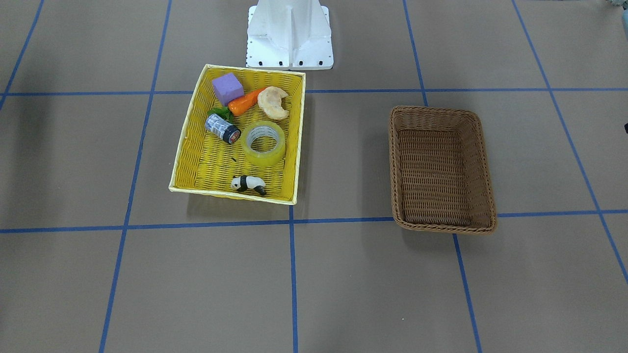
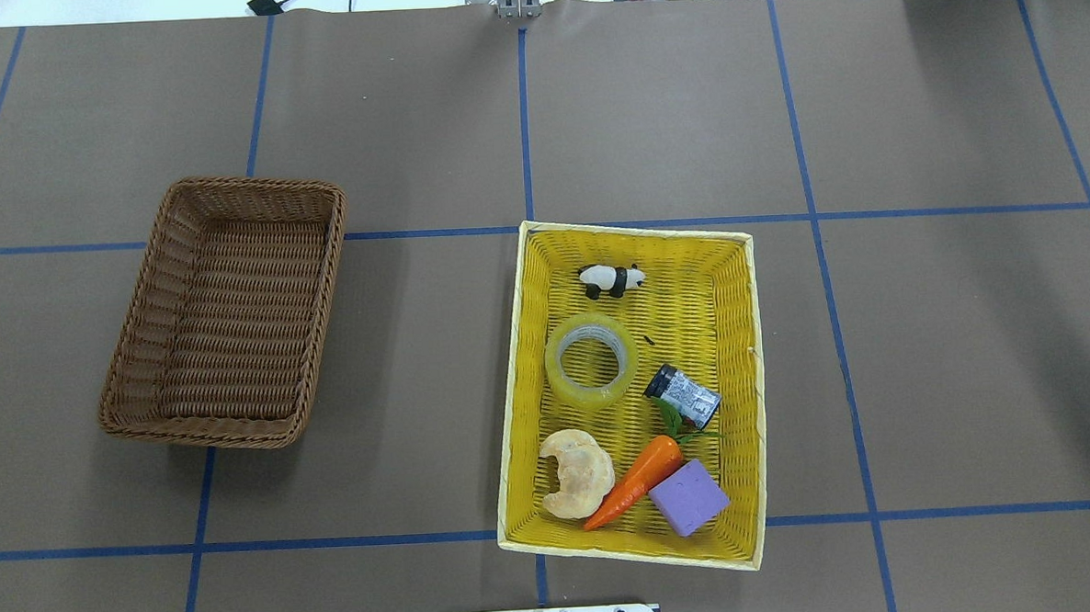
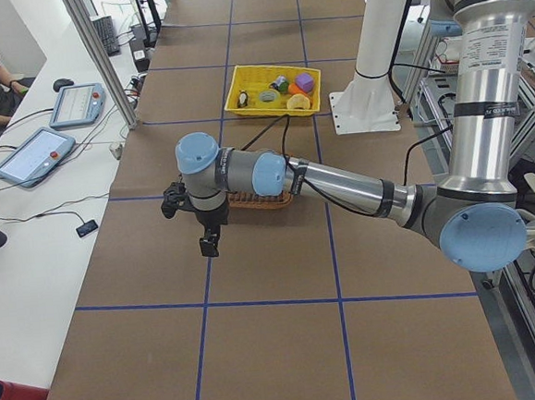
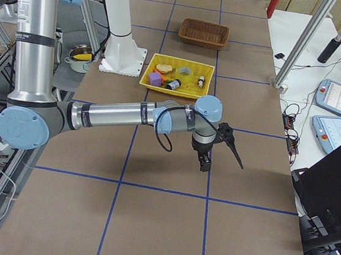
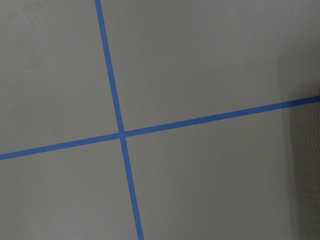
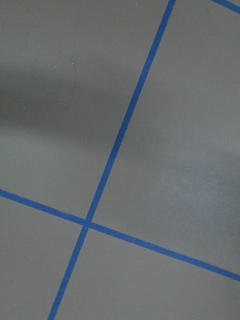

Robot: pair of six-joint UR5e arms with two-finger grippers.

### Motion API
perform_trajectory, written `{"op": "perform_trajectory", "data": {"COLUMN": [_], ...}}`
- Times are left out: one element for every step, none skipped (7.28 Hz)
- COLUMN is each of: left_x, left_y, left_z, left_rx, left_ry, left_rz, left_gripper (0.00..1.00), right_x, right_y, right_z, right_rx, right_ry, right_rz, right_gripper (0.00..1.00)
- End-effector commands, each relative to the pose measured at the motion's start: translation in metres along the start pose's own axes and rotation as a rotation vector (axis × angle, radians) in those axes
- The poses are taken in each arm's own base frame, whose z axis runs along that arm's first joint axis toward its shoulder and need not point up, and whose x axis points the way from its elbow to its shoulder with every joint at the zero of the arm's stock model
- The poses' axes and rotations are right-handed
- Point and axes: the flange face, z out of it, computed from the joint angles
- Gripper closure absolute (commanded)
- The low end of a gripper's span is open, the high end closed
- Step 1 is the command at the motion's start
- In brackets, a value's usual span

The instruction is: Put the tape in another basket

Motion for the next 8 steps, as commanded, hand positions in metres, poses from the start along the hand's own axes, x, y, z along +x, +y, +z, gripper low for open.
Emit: {"op": "perform_trajectory", "data": {"left_x": [-0.002,-0.003,-0.007,-0.016,-0.013,-0.009,-0.008,-0.007], "left_y": [0.005,0.008,0.01,0.013,0.013,0.012,0.011,0.01], "left_z": [0.003,0.005,0.008,0.019,0.016,0.015,0.014,0.013], "left_rx": [-0.007,-0.01,-0.018,-0.041,-0.031,-0.02,-0.016,-0.001], "left_ry": [-0.001,0.0,0.0,0.0,0.002,0.029,0.031,0.031], "left_rz": [-0.001,-0.009,-0.016,-0.034,-0.025,-0.016,-0.012,0.003], "left_gripper": [0.02,0.02,0.02,0.02,0.02,0.02,0.02,0.02], "right_x": [-0.001,0.0,0.0,0.001,0.003,0.008,0.011,0.018], "right_y": [0.0,0.001,0.0,0.003,0.007,0.007,0.006,0.008], "right_z": [0.0,0.0,0.0,0.001,0.004,0.011,0.018,0.026], "right_rx": [0.0,0.0,-0.001,-0.004,-0.011,-0.02,0.004,0.019], "right_ry": [-0.002,-0.002,-0.002,-0.002,-0.002,0.0,0.0,-0.003], "right_rz": [-0.001,0.001,0.0,0.005,0.005,0.011,-0.015,-0.027], "right_gripper": [0.0,0.0,0.0,0.0,0.0,0.0,0.0,0.0]}}
